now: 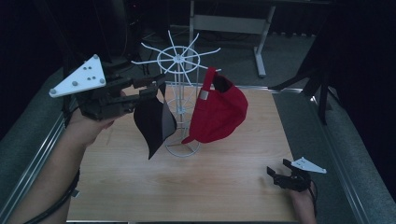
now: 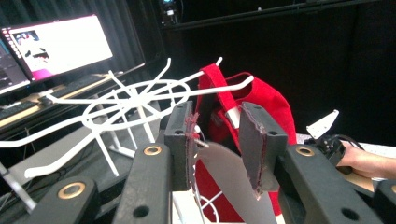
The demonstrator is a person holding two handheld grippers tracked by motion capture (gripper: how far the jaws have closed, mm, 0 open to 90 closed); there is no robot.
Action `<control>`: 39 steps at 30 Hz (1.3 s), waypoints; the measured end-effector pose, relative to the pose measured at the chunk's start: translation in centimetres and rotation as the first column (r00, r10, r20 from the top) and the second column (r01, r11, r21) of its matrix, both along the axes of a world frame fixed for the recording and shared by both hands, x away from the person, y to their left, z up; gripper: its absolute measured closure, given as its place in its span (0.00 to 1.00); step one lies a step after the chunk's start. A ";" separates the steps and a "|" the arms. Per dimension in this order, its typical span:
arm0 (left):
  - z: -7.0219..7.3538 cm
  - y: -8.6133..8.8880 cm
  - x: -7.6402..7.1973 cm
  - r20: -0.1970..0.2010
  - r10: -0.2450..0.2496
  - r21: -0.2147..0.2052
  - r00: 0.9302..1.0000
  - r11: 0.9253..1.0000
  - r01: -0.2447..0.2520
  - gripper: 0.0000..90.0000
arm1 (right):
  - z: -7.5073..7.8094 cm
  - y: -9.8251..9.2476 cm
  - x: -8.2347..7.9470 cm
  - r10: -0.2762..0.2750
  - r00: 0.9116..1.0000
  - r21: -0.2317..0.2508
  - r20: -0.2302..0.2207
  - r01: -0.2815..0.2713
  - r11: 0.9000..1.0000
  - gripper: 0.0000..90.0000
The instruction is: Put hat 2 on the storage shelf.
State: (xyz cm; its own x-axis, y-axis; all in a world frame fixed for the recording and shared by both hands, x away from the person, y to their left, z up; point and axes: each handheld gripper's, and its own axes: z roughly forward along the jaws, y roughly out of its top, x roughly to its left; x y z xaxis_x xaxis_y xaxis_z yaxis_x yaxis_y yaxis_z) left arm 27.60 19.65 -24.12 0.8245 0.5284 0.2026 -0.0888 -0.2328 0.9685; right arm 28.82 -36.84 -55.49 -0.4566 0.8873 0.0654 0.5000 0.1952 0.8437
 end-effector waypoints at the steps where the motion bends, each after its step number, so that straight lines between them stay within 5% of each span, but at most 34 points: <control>1: -0.1 0.2 0.0 -0.004 0.004 0.000 1.000 1.000 -0.004 0.74 | 0.0 0.0 0.0 -0.001 1.000 0.002 0.001 0.001 1.000 0.17; 23: -5.2 4.6 -0.9 -0.073 0.064 -0.033 0.995 0.997 -0.066 0.74 | 0.0 0.1 0.0 -0.002 1.000 0.000 0.003 0.002 1.000 0.17; 39: -11.5 6.6 -0.9 -0.124 0.111 -0.025 0.986 0.993 -0.115 0.74 | 0.0 0.1 -0.1 -0.004 1.000 0.006 0.003 0.004 1.000 0.17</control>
